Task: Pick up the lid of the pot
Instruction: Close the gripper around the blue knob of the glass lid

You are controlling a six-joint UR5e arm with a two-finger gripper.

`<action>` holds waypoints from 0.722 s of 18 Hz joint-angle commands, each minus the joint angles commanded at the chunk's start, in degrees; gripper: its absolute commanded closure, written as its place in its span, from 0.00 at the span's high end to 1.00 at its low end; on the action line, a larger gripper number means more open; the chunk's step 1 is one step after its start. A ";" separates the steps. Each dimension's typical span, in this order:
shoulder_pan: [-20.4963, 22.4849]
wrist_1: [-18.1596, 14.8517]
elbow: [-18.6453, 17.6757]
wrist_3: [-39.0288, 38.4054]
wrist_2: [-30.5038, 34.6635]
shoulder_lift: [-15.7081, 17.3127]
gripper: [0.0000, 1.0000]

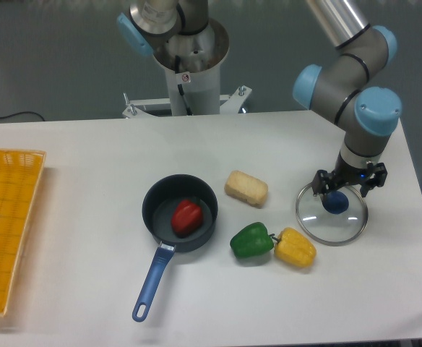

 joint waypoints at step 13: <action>-1.76 1.41 0.26 -4.13 0.35 -1.32 1.00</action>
